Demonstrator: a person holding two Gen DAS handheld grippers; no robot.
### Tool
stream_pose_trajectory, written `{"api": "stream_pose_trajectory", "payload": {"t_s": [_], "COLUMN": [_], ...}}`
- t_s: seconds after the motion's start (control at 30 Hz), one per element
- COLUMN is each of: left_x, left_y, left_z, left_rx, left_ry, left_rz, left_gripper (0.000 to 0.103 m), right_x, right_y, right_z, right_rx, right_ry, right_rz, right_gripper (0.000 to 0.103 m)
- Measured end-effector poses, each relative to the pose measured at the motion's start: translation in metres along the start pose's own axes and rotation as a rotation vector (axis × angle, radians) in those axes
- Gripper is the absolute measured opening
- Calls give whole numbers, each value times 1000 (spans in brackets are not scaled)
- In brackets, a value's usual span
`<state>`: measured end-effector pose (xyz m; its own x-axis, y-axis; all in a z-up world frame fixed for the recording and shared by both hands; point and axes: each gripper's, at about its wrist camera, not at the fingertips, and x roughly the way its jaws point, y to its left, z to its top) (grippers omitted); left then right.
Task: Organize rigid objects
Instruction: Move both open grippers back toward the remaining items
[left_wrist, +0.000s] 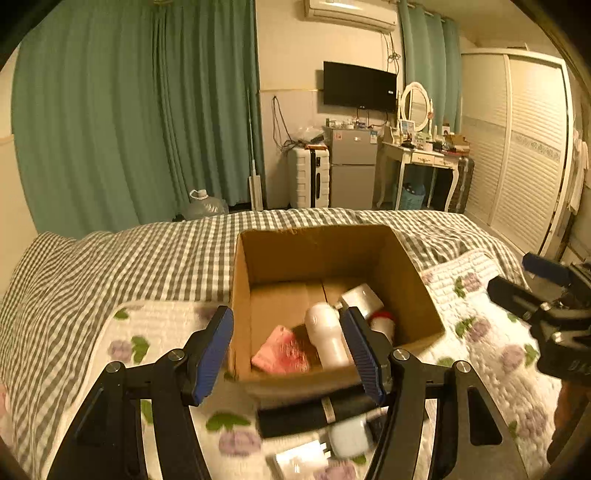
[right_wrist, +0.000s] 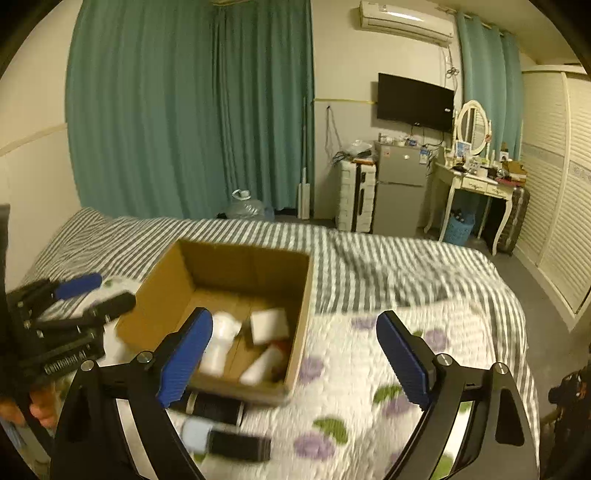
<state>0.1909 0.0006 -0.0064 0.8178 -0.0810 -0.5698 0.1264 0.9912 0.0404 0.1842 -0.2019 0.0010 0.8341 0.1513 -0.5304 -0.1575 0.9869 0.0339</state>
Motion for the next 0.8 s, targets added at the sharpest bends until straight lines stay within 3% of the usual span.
{"api": "stream_pose_trajectory", "payload": {"t_s": [0.13,0.3,0.57,0.8], "left_x": [-17,-14,24,52], "left_y": [1,10,10,11], "left_z": [-28,-70,-129,-148], "left_rx": [-14,-66,-69,-82], "left_ry": [25,114,261,320], "left_rz": [23,13,20,-23], "left_gripper": [65,65,65,65], "right_x": [-16,-12,27,54], "right_y": [7,15,36,43], "right_z": [-29,-66,-113,-126], "right_rx": [-13,-10,-75,-66], "right_ry": [22,88,244,323], "right_rz": [4,9,1,-3], "right_gripper": [91,91,91,91]}}
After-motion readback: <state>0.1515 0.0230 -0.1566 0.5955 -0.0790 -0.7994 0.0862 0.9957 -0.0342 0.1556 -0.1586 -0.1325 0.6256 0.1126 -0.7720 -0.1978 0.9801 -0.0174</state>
